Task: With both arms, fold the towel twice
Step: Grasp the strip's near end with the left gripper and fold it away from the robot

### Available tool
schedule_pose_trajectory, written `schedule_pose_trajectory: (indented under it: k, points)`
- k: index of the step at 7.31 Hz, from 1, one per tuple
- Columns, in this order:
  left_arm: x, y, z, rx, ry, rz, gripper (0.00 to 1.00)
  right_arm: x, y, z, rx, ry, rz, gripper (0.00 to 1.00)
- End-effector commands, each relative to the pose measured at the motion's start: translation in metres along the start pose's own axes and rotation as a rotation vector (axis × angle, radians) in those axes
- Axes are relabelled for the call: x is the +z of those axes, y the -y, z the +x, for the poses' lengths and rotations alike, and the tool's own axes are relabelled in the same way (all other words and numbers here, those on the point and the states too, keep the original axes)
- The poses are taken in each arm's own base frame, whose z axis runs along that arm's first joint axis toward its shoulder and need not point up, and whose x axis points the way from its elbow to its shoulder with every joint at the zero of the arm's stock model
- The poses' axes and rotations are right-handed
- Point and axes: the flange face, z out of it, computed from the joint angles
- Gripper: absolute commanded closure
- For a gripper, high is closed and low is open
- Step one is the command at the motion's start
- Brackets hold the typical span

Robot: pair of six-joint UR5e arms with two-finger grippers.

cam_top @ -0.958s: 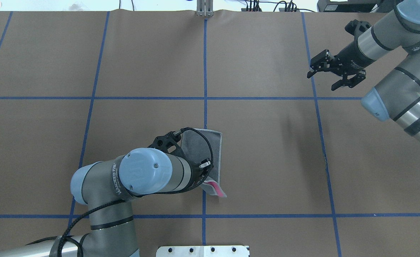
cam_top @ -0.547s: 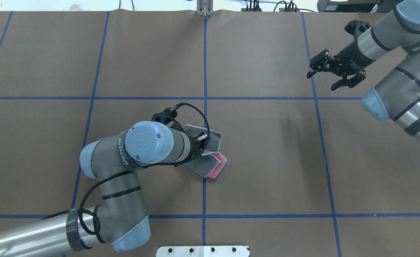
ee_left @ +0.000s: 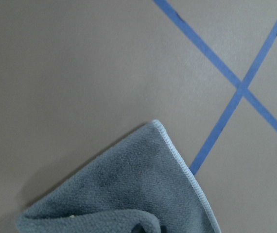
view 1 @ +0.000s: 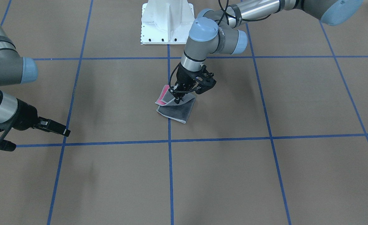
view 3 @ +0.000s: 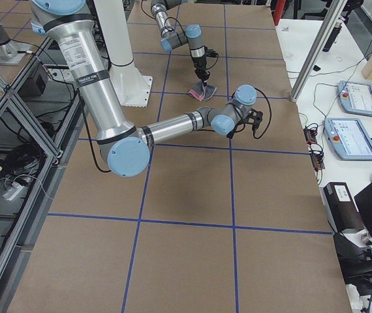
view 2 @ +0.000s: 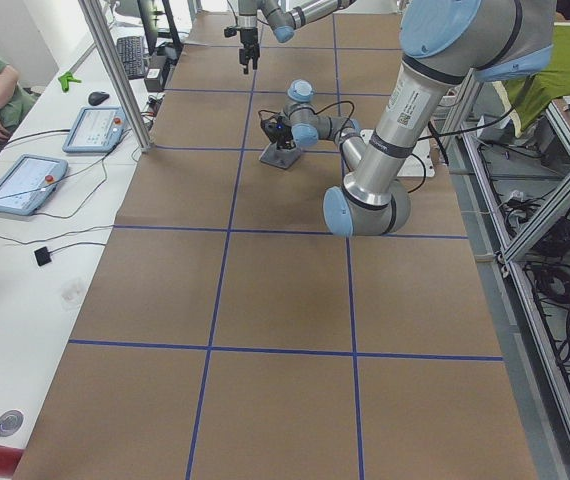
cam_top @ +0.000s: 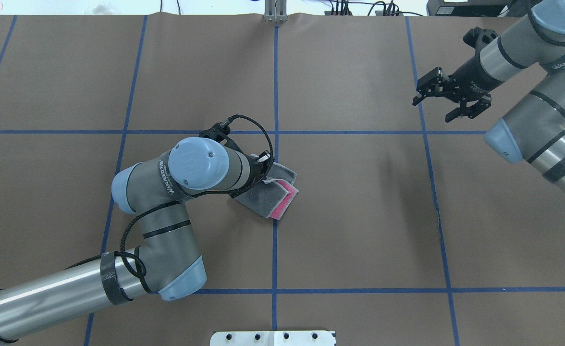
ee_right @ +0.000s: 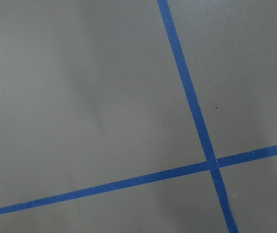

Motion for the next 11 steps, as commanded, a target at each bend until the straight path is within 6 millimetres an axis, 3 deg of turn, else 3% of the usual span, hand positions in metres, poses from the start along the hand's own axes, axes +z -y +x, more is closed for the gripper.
schedule_pose_trajectory:
  k: [1,6,9,10,11]
  points:
    - [-0.006,0.011,0.007,-0.014,-0.041,-0.003,1.0,0.004,0.002,0.003,0.002,-0.007,-0.003,0.0]
    - [0.005,0.043,0.007,-0.063,-0.022,0.022,1.0,0.009,0.006,0.01,-0.005,-0.018,-0.007,0.0]
    - [0.022,0.038,0.027,-0.068,-0.012,0.029,1.0,0.009,0.006,0.011,-0.004,-0.019,-0.007,0.0]
    - [0.025,0.041,0.03,-0.071,-0.007,0.036,0.86,0.01,0.005,0.011,-0.005,-0.019,-0.009,0.0]
    - [0.025,0.044,0.03,-0.074,-0.007,0.039,0.3,0.01,0.006,0.011,-0.007,-0.02,-0.006,0.0]
